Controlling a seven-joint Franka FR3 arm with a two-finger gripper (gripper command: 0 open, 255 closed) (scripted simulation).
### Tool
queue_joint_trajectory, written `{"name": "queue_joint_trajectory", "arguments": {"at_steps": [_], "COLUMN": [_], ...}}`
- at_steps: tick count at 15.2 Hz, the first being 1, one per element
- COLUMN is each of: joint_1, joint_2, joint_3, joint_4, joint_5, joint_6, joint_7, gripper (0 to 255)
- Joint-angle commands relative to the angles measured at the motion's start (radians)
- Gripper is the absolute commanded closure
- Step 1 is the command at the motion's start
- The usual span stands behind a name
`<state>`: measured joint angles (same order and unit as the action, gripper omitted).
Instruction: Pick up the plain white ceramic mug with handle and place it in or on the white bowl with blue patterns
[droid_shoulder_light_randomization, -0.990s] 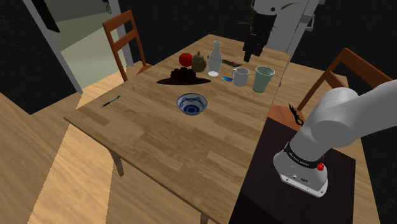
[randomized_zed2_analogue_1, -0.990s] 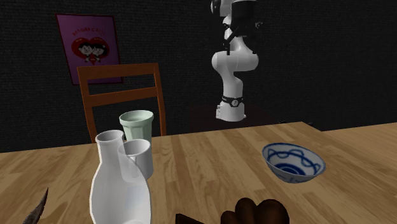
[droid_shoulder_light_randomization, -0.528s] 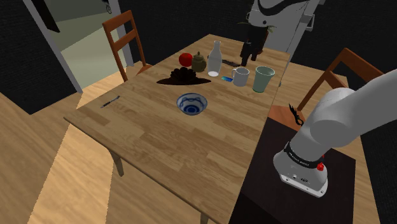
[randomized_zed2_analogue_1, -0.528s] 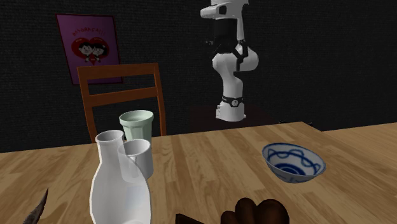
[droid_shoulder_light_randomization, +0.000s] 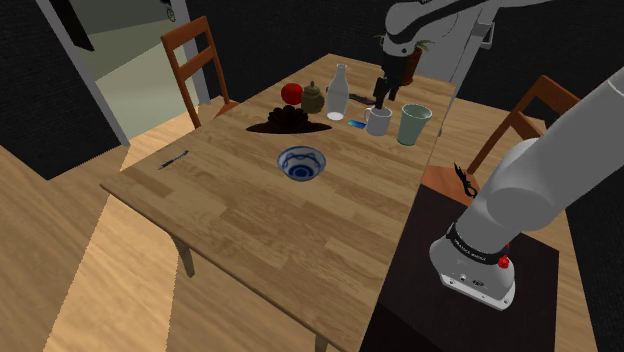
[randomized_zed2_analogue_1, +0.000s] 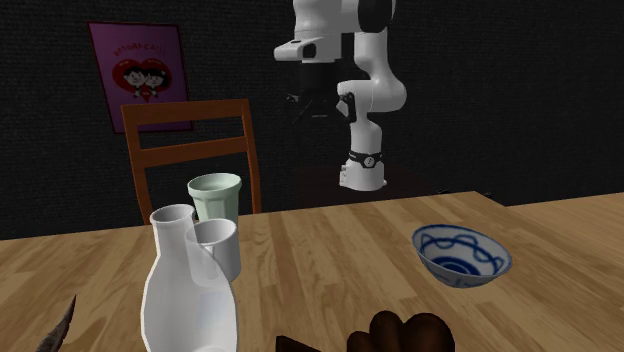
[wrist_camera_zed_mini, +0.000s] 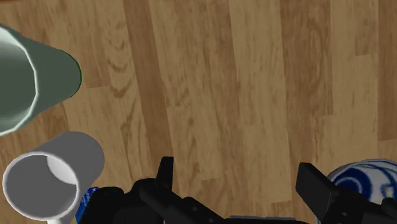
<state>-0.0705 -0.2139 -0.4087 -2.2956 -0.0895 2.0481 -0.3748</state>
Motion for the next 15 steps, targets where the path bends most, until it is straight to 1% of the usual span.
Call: {"name": "queue_joint_trajectory", "arguments": {"at_steps": [1, 5, 8, 11, 15], "joint_1": [-0.003, -0.020, -0.045, -0.084, -0.148], "joint_2": [0.075, 0.235, 0.359, 0.482, 0.645], "joint_3": [-0.025, -0.063, -0.076, -0.073, -0.055], "joint_4": [0.032, 0.119, 0.197, 0.288, 0.428], "joint_5": [0.020, 0.082, 0.140, 0.197, 0.262], "joint_6": [0.036, 0.091, 0.118, 0.133, 0.135], "joint_7": [-0.046, -0.147, -0.223, -0.293, -0.368], "gripper": [0, 0, 0, 0, 0]}}
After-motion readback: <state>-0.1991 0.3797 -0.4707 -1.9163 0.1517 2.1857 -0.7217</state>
